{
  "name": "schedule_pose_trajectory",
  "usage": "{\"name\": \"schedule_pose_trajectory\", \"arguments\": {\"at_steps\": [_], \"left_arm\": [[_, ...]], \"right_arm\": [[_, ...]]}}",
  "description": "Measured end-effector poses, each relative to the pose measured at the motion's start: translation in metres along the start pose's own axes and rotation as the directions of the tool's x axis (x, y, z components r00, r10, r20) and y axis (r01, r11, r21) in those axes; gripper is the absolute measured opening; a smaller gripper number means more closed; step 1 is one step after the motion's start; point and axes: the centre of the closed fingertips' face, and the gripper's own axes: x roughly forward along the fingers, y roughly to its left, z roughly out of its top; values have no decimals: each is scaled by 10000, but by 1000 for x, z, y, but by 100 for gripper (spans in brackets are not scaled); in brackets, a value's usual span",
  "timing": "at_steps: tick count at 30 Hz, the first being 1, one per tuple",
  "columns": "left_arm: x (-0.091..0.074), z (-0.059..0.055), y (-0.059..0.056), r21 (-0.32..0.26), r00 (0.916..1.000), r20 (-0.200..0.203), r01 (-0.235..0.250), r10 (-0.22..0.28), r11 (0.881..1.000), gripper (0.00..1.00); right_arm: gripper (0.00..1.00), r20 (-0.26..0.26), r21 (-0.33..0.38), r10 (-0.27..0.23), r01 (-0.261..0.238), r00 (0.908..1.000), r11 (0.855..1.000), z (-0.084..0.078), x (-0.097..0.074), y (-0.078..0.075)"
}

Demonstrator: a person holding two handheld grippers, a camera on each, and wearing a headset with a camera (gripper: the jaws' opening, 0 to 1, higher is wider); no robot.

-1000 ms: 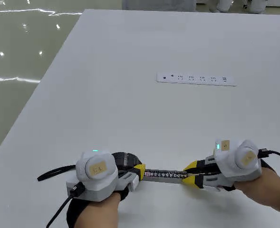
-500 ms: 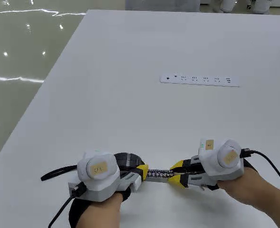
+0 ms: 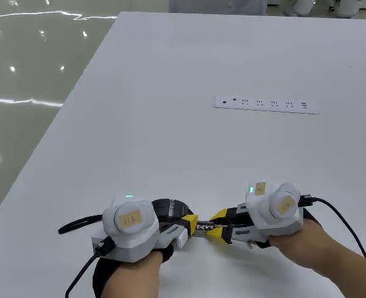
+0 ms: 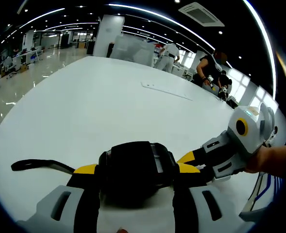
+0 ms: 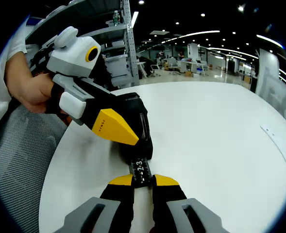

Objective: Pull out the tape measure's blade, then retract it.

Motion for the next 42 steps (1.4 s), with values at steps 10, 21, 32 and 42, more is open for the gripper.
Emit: {"name": "schedule_pose_trajectory", "arguments": {"at_steps": [10, 21, 32, 42], "left_arm": [[0, 0, 0, -57, 10000, -18, 54, -54, 10000, 56], [-1, 0, -1, -69, 9999, 21, 158, -158, 9999, 58], [-5, -1, -3, 449, 9994, -110, 331, -327, 9984, 60], [-17, 7, -6, 465, 9976, 69, 684, -688, 9966, 65]], "right_arm": [[11, 73, -84, 82, -81, 9999, 9999, 9, 12, 2], [14, 67, 149, -60, 59, 10000, 9999, 8, 12, 3], [29, 133, 628, -267, 258, 9996, 9977, 9, 6, 4], [36, 583, 1140, -894, 823, 9943, 9901, 15, -16, 5]]}}
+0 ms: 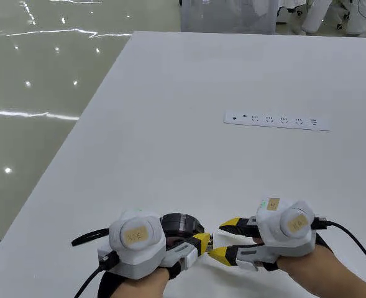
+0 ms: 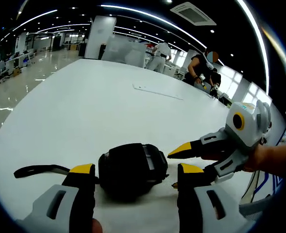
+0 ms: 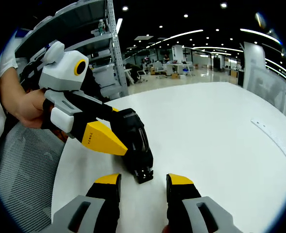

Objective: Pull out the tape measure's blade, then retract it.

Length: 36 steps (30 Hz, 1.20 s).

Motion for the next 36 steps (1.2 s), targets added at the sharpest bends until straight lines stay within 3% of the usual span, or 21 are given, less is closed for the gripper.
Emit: {"name": "schedule_pose_trajectory", "arguments": {"at_steps": [4, 6, 9, 11, 13, 20, 27, 36], "left_arm": [[-6, 2, 2, 309, 9999, 71, 125, -128, 9994, 69], [-9, -1, 5, 767, 9999, -121, 92, -83, 9970, 70], [-16, 1, 6, 666, 9997, -30, 235, -234, 9975, 71], [-22, 5, 13, 934, 9998, 202, 31, -50, 9956, 73], [-26, 3, 15, 837, 9997, 96, 233, -242, 9962, 74], [-45, 7, 27, 1052, 9988, 332, 316, -352, 9939, 77], [-61, 6, 35, 1151, 9979, 388, 471, -519, 9922, 79], [-77, 0, 40, 1666, 9948, 309, 907, -971, 9819, 83]], "right_arm": [[42, 136, 207, -239, 236, 9996, 9995, 2, -12, 0], [48, 203, 297, -354, 347, 9992, 9990, 3, -18, 2], [50, 207, 338, -604, 596, 9980, 9976, 2, -28, 1], [53, 277, 486, -850, 836, 9960, 9953, 1, -38, 0], [55, 417, 714, -1061, 1030, 9935, 9921, 0, -48, 0], [64, 304, 538, -1623, 1606, 9863, 9856, -8, -71, 7], [70, 203, 937, -2094, 2066, 9776, 9739, -23, -92, 7], [79, 323, 1524, -3051, 2970, 9518, 9426, -30, -125, 2]]}}
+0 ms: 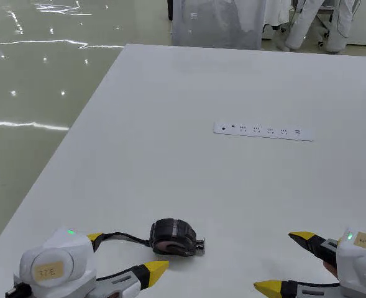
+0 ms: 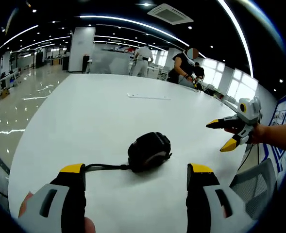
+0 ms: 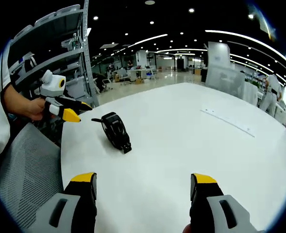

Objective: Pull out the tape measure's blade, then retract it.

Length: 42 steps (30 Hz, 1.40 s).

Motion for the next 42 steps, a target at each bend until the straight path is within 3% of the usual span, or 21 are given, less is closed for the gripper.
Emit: {"name": "schedule_pose_trajectory", "arguments": {"at_steps": [9, 15, 22, 24, 26, 30, 42], "left_arm": [[-15, -11, 3, 52, 9986, 7, 523, -523, 9986, 87], [-25, -13, 4, 681, 9977, 36, 666, -670, 9955, 92], [-38, -7, 4, 1346, 9963, 357, 727, -781, 9882, 98], [-41, -7, 4, 1580, 9962, 288, 772, -828, 9844, 97], [-44, -7, 7, 2050, 9977, 293, 531, -604, 9773, 99], [-51, -7, 1, 2272, 9965, 180, 754, -816, 9709, 99], [-58, -1, 1, 2651, 9964, 340, 665, -782, 9619, 96]], "right_arm": [[85, -125, -153, -321, 320, 9994, 9994, -8, -21, 3], [85, -47, -54, -456, 455, 9990, 9989, -9, -35, 8], [86, 95, 21, -641, 640, 9979, 9979, -13, -52, 10], [86, 109, 56, -677, 676, 9977, 9977, -15, -56, 11], [86, 127, 112, -732, 731, 9972, 9973, -19, -61, 11], [86, 135, 206, -878, 875, 9960, 9960, -24, -71, 11], [86, 179, 583, -1315, 1303, 9912, 9898, -36, -90, 5]]}}
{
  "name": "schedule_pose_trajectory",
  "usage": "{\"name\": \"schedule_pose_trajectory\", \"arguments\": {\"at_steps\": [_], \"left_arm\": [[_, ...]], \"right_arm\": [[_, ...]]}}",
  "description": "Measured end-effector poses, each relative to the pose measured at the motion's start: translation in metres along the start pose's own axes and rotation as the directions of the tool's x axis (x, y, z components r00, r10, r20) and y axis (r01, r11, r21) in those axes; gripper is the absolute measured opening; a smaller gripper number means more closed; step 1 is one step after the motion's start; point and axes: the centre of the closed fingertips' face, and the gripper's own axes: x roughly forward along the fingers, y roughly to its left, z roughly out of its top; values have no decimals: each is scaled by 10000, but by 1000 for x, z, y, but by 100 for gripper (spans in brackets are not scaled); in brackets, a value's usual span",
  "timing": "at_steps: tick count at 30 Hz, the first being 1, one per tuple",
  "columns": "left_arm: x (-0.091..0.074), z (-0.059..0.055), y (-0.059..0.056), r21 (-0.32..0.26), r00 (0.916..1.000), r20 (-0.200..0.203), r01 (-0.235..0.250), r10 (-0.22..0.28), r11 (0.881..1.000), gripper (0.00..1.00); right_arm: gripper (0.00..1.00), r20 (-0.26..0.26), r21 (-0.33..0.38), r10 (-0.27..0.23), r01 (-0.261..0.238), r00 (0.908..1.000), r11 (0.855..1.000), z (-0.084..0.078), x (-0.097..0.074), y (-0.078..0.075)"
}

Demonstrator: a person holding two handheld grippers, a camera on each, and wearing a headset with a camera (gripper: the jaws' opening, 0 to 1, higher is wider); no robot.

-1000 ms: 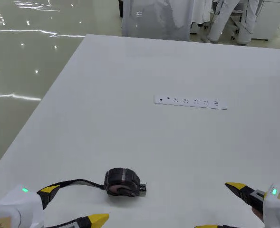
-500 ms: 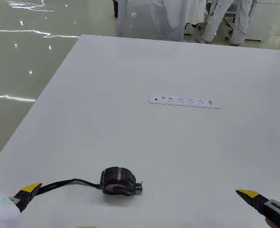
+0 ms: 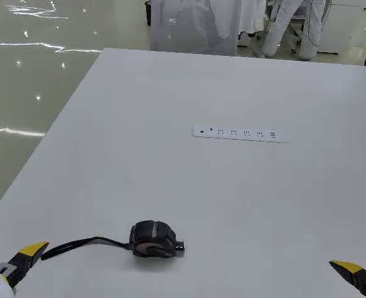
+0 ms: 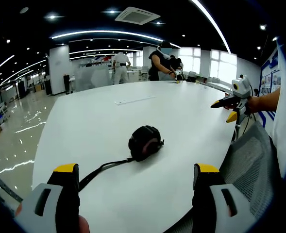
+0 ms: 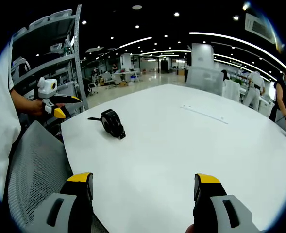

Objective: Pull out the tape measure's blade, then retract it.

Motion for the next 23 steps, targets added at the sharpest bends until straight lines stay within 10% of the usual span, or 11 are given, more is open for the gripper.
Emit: {"name": "schedule_pose_trajectory", "arguments": {"at_steps": [23], "left_arm": [[-3, -3, 3, -206, 9999, -72, 114, -116, 9997, 90]], "right_arm": [[86, -314, 120, 91, -88, 9995, 9999, -14, -4, -1]]}}
